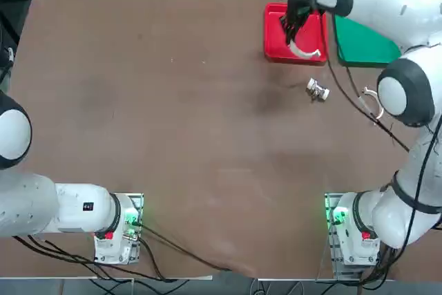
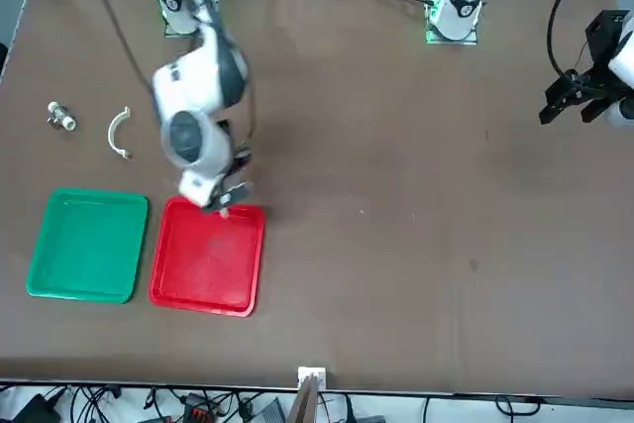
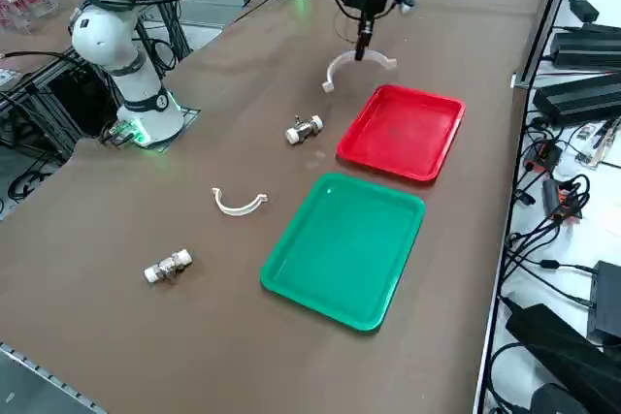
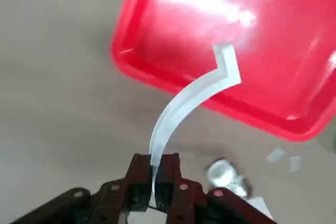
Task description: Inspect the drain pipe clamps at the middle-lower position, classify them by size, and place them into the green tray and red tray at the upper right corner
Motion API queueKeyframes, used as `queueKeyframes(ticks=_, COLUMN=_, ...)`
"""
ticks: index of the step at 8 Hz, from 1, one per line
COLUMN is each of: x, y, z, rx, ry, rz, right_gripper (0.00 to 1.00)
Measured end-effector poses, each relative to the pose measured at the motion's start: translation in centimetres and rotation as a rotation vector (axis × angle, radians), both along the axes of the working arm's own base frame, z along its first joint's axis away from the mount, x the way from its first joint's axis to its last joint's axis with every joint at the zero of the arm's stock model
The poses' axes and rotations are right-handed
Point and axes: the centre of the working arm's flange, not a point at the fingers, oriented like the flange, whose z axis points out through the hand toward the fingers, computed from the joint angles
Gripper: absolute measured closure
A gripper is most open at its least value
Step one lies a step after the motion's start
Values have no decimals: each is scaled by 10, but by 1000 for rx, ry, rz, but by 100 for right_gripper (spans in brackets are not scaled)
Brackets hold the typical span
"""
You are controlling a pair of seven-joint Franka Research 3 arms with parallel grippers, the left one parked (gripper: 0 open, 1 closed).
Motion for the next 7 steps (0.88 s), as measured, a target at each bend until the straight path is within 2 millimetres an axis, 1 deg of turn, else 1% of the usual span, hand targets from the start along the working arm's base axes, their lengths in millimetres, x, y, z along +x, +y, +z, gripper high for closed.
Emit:
queueKeyframes(ticks=1, x=24, y=-23, z=-13, rx=6, ry=-23, rz=-27, right_gripper=93)
queueKeyframes(ticks=2, x=46, y=-34, z=-36, rx=7, ry=-42, rz=-48, right_gripper=93)
queueKeyframes(ticks=3, x=65, y=-36, z=-62, rx=6, ry=-58, rz=-56, right_gripper=93)
queueKeyframes(ticks=4, x=77, y=-33, z=-87, rx=3, ry=-66, rz=-55, right_gripper=93)
queueKeyframes(ticks=5, x=84, y=-30, z=-110, rx=1, ry=-74, rz=-53, right_gripper=93)
queueKeyframes(ticks=6, x=90, y=-30, z=-123, rx=3, ry=-92, rz=-57, right_gripper=93)
queueKeyframes(ticks=7, x=96, y=-35, z=-130, rx=9, ry=-121, rz=-65, right_gripper=79)
